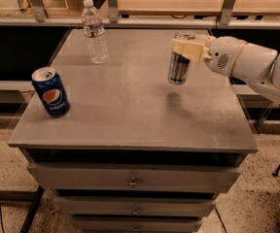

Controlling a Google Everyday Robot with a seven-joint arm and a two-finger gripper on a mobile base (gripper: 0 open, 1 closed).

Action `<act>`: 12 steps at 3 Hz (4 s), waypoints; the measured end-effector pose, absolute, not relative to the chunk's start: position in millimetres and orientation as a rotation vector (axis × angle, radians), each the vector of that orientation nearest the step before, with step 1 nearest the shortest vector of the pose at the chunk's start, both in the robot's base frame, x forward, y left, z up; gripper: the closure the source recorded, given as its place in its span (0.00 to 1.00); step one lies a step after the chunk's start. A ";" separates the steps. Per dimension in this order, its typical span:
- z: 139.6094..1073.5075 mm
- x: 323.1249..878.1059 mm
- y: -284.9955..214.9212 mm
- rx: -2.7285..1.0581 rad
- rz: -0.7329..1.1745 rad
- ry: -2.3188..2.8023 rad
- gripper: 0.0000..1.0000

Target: Place redbull can upright

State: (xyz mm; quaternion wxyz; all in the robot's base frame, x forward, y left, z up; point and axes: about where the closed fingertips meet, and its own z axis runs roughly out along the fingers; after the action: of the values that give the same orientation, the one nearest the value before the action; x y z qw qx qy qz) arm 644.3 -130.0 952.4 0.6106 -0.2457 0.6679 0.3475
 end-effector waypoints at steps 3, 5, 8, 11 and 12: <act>953.9 639.7 -136.8 -0.612 0.860 1.425 1.00; 999.6 610.1 -120.5 -0.800 0.842 1.292 1.00; 983.5 611.7 -121.4 -0.806 0.845 1.301 1.00; 953.7 627.9 -115.4 -0.933 0.797 1.137 1.00; 954.4 624.1 -116.7 -0.999 0.771 1.142 0.83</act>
Offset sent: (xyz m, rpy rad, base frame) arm -0.0041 -0.0186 -0.0026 0.0684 -0.0818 0.0584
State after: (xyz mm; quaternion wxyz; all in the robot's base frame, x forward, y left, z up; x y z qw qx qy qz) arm 624.1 -116.7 954.4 0.6594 -0.4412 0.5045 0.3405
